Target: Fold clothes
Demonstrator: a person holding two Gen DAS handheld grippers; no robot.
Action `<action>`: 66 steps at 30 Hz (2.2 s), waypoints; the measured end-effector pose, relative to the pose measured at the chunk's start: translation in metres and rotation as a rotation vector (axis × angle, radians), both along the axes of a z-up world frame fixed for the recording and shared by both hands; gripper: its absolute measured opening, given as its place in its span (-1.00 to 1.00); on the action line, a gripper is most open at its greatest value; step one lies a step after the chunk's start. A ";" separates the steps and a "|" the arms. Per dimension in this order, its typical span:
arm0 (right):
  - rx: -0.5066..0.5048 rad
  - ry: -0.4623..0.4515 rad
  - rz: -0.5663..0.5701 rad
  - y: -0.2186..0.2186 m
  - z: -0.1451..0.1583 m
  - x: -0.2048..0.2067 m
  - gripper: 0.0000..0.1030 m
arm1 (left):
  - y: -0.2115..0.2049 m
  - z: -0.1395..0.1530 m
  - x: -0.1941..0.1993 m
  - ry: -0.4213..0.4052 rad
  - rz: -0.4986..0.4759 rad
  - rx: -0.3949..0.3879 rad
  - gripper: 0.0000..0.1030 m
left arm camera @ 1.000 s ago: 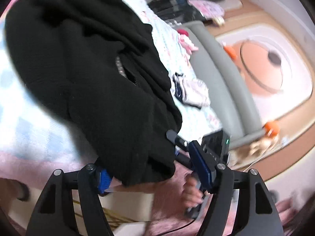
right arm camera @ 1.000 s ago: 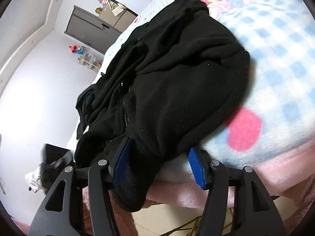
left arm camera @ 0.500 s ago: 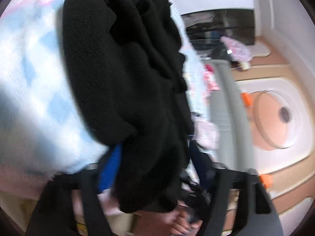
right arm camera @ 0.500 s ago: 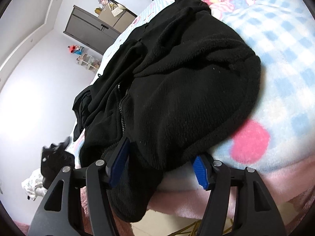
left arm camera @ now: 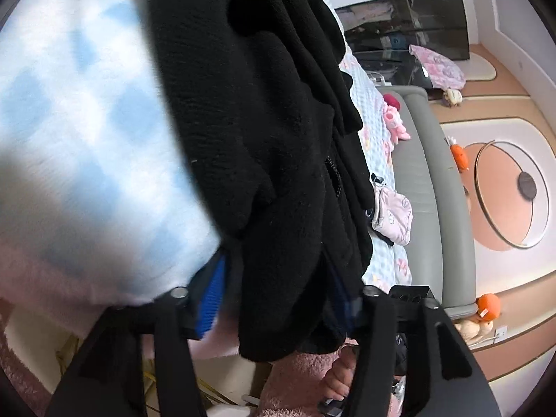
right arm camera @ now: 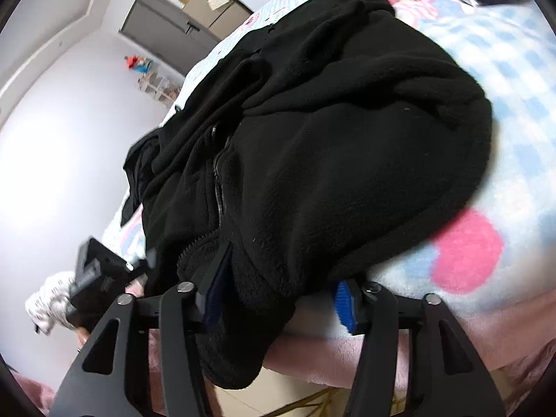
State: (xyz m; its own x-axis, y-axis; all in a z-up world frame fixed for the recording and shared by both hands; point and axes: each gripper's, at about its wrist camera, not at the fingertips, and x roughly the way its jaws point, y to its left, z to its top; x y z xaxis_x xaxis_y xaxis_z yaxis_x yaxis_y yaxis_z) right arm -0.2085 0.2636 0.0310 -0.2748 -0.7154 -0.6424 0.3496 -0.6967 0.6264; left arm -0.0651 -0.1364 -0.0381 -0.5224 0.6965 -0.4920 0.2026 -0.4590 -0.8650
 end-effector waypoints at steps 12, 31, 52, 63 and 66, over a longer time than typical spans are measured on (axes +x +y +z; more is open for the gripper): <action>-0.083 0.022 -0.001 0.004 0.009 -0.010 -0.18 | 0.034 0.040 -0.012 0.054 0.003 -0.181 -0.01; 0.029 0.086 -0.053 -0.016 -0.003 -0.023 -0.24 | 0.027 0.019 -0.026 0.085 0.038 -0.215 -0.70; 0.017 0.168 0.041 0.047 0.073 0.090 -0.79 | 0.066 0.108 0.051 0.176 -0.254 -0.536 -0.75; 0.005 0.318 0.076 -0.013 0.153 -0.038 -0.66 | 0.059 0.199 -0.120 0.264 -0.320 -0.624 -0.67; 0.081 0.353 0.047 -0.054 0.160 -0.116 -0.60 | 0.051 0.194 -0.210 0.214 -0.323 -0.599 -0.45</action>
